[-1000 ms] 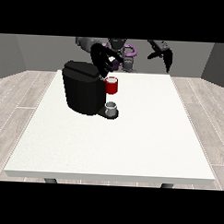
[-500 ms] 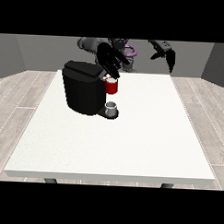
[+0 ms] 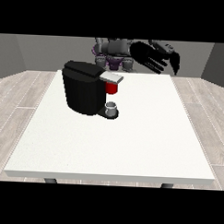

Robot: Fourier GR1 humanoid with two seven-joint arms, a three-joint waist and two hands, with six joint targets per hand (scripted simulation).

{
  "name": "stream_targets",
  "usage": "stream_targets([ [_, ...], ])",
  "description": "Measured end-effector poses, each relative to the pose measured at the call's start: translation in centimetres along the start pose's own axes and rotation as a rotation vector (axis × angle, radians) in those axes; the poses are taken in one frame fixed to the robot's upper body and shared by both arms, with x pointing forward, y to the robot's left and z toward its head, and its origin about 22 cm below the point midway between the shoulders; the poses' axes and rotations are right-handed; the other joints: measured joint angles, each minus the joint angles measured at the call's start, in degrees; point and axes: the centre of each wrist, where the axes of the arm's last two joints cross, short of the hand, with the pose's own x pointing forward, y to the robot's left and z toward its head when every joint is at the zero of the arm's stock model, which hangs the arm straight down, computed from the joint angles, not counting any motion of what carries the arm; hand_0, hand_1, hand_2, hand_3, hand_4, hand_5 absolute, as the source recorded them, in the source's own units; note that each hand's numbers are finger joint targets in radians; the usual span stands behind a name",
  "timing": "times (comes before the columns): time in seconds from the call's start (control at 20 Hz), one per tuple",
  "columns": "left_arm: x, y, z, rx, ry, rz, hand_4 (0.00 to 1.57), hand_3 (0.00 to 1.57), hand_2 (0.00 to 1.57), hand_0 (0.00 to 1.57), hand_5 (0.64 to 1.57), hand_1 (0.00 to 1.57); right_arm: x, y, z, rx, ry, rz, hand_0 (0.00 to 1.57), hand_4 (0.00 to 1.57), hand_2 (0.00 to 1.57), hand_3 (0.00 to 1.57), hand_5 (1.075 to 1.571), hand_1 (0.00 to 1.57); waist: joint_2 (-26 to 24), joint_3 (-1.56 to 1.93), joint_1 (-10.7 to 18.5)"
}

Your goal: Insert the coffee pod into the coffee machine and close the lid

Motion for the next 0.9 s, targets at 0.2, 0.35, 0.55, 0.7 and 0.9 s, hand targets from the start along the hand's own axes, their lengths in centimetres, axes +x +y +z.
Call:
stream_targets([
  [0.2,0.7,0.1,-0.4,-0.006,-0.009,-0.013,0.32,0.00,0.00,0.00,1.571,0.00,1.0,2.2,-0.5,0.029,-0.089,-0.035,0.00,0.10,0.00,0.00,1.571,0.00,1.5,-0.56,0.9],
  [0.35,1.2,0.3,-0.6,0.001,-0.017,-0.011,0.34,0.00,0.00,0.00,1.571,0.00,1.4,3.1,-0.9,0.057,-0.134,-0.056,0.00,0.00,0.00,0.00,1.571,0.00,1.4,-0.70,0.3],
  [0.55,0.6,0.5,0.3,0.021,0.009,0.001,0.26,0.00,0.00,0.00,1.571,0.00,1.0,5.7,-0.8,0.123,-0.169,-0.085,0.00,0.00,0.00,0.00,1.571,0.00,-0.5,-0.79,-1.8],
  [0.7,-0.3,0.6,1.2,0.039,0.040,0.010,0.27,0.00,0.00,0.00,1.571,0.00,0.4,8.2,-0.1,0.179,-0.201,-0.108,0.00,0.22,0.00,0.00,1.571,0.00,-2.3,-0.81,-3.9],
  [0.9,-1.9,1.0,3.2,0.087,0.105,0.034,0.27,0.00,0.00,0.00,1.571,0.00,-1.1,12.0,1.6,0.260,-0.222,-0.158,0.00,0.26,0.00,0.00,1.571,0.00,-6.1,-0.82,-7.4],
])
